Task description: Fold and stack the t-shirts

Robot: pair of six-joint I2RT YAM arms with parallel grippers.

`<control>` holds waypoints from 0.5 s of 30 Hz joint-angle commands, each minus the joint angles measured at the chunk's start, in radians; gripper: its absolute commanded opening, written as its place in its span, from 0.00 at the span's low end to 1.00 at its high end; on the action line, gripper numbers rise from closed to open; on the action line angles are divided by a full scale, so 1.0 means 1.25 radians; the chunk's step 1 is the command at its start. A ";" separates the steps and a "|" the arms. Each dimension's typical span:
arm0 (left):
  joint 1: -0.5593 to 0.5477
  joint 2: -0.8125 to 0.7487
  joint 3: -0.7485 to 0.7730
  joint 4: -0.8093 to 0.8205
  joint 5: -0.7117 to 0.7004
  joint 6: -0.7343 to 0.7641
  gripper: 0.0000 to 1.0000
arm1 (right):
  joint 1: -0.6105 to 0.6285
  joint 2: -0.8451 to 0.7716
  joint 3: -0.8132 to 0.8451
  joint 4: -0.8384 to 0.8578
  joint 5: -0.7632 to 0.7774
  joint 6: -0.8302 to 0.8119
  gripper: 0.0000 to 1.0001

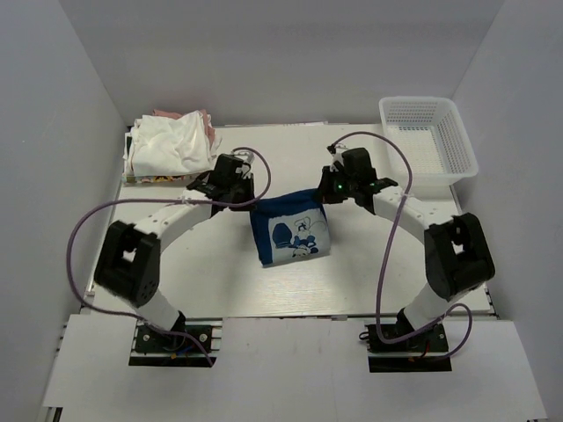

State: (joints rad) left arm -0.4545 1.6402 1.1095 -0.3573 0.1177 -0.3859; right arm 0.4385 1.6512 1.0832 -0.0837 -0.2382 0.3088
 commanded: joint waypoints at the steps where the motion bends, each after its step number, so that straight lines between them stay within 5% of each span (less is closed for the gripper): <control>1: -0.001 -0.125 -0.016 0.072 -0.007 -0.008 0.00 | -0.001 -0.072 -0.003 0.029 -0.022 -0.008 0.00; 10: -0.001 -0.004 0.044 0.038 -0.098 -0.039 0.00 | -0.019 0.046 0.081 0.002 0.051 0.025 0.00; 15: 0.030 0.132 0.162 -0.018 -0.285 -0.100 0.00 | -0.030 0.217 0.198 0.002 0.062 0.023 0.03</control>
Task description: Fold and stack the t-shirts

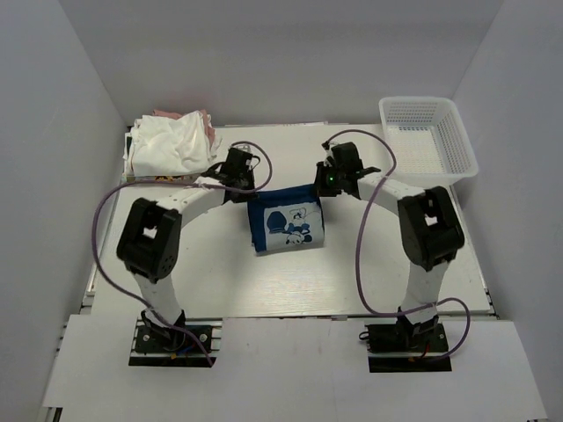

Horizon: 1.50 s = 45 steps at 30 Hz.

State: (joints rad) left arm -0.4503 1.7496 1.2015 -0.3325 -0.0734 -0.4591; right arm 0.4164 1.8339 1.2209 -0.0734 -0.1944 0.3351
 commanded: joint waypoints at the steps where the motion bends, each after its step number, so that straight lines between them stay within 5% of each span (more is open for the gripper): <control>1: 0.034 0.071 0.118 -0.055 -0.133 -0.051 0.00 | -0.013 0.107 0.105 -0.035 0.030 0.007 0.12; 2: 0.034 0.100 0.147 -0.073 -0.140 -0.051 0.04 | -0.015 0.122 0.135 -0.058 0.033 0.008 0.34; 3: 0.045 0.147 0.174 -0.103 -0.133 -0.051 0.43 | -0.016 0.134 0.147 -0.070 0.034 0.015 0.49; 4: 0.055 0.166 0.232 -0.124 -0.133 -0.060 0.55 | -0.014 0.134 0.160 -0.075 0.039 0.015 0.64; 5: 0.055 0.178 0.256 -0.144 -0.125 -0.060 0.67 | -0.015 0.127 0.160 -0.071 0.045 0.013 0.90; 6: 0.055 0.178 0.270 -0.154 -0.125 -0.060 0.75 | -0.013 0.108 0.161 -0.066 0.045 0.015 0.90; 7: 0.055 0.166 0.277 -0.154 -0.125 -0.052 0.99 | -0.013 0.081 0.157 -0.064 0.047 0.007 0.90; 14: 0.038 0.023 0.185 -0.064 0.041 0.011 0.99 | 0.006 -0.100 0.021 0.022 -0.071 0.013 0.90; 19: 0.038 0.047 0.104 0.049 0.267 0.011 0.99 | 0.009 -0.089 -0.031 0.122 -0.183 0.057 0.90; 22: 0.038 0.119 0.104 0.059 0.309 0.004 0.99 | 0.012 -0.024 -0.021 0.163 -0.237 0.084 0.90; 35: 0.053 0.232 0.098 0.062 0.251 0.021 0.99 | -0.055 0.241 0.009 0.216 -0.186 0.223 0.90; 45: 0.061 0.051 0.199 -0.030 0.137 0.031 0.99 | -0.046 -0.019 -0.007 0.166 -0.199 0.065 0.90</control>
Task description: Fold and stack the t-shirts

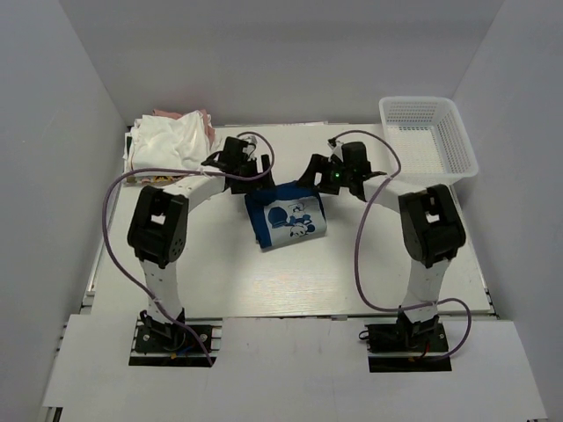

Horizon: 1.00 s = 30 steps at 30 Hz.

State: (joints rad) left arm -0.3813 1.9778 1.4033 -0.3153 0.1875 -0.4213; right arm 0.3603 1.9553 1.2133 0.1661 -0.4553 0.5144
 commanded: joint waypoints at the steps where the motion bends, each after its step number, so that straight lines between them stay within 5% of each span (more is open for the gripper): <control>1: 0.006 -0.152 0.019 -0.044 -0.082 -0.019 0.99 | 0.009 -0.144 -0.025 -0.032 0.000 -0.084 0.90; 7: -0.018 -0.285 -0.182 0.000 -0.038 -0.091 0.99 | 0.020 -0.247 -0.190 0.060 -0.142 -0.039 0.90; 11: -0.043 -0.313 -0.341 0.254 0.277 -0.163 0.99 | 0.022 -0.267 -0.337 0.177 -0.255 0.048 0.90; 13: -0.072 -0.313 -0.409 0.382 0.347 -0.171 0.99 | 0.026 -0.257 -0.364 0.260 -0.274 0.074 0.90; 18: -0.107 -0.241 -0.475 0.457 0.406 -0.178 0.99 | 0.012 -0.165 -0.443 0.409 -0.305 0.157 0.90; 24: -0.090 -0.207 -0.535 0.358 0.331 -0.133 0.99 | -0.006 -0.105 -0.443 0.345 -0.249 0.117 0.90; 30: -0.083 -0.245 -0.505 0.152 0.140 -0.064 0.99 | -0.034 -0.127 -0.454 0.253 -0.162 0.068 0.90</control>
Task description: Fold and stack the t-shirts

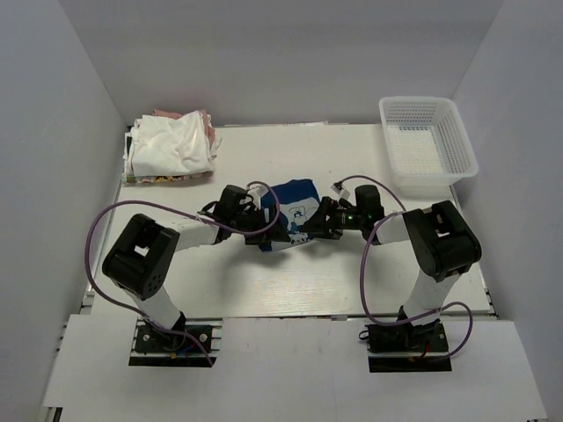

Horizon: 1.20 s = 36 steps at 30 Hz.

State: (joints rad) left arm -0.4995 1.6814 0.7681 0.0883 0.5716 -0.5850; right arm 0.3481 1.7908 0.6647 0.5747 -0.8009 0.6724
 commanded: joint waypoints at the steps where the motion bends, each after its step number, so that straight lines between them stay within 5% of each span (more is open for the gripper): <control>1: 0.012 -0.017 0.013 -0.187 -0.168 0.082 0.99 | -0.029 -0.014 -0.011 -0.078 0.118 -0.067 0.90; 8: 0.002 -0.146 0.124 -0.338 -0.305 0.060 0.99 | -0.010 -0.206 0.069 -0.242 0.048 -0.182 0.90; 14: 0.022 -0.188 0.113 -0.371 -0.471 -0.031 0.99 | -0.007 -0.368 0.106 -0.375 0.133 -0.257 0.90; 18: 0.022 -0.108 0.156 -0.378 -0.456 -0.058 0.99 | -0.010 -0.435 0.133 -0.511 0.193 -0.306 0.90; 29: 0.022 0.078 0.172 -0.161 -0.313 -0.066 0.99 | -0.011 -0.575 0.120 -0.570 0.334 -0.343 0.90; 32: 0.022 0.104 0.153 -0.074 -0.256 -0.047 0.92 | -0.015 -0.569 0.115 -0.565 0.334 -0.346 0.90; 35: 0.022 0.131 0.172 -0.058 -0.238 -0.014 0.66 | -0.015 -0.563 0.116 -0.565 0.334 -0.349 0.90; 36: 0.022 0.140 0.186 -0.079 -0.261 -0.005 0.50 | -0.015 -0.560 0.116 -0.564 0.334 -0.350 0.90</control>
State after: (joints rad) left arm -0.4694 1.8191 0.9863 -0.0177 0.2142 -0.6373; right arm 0.3344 1.0882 0.8040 -0.1295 -0.3996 0.2569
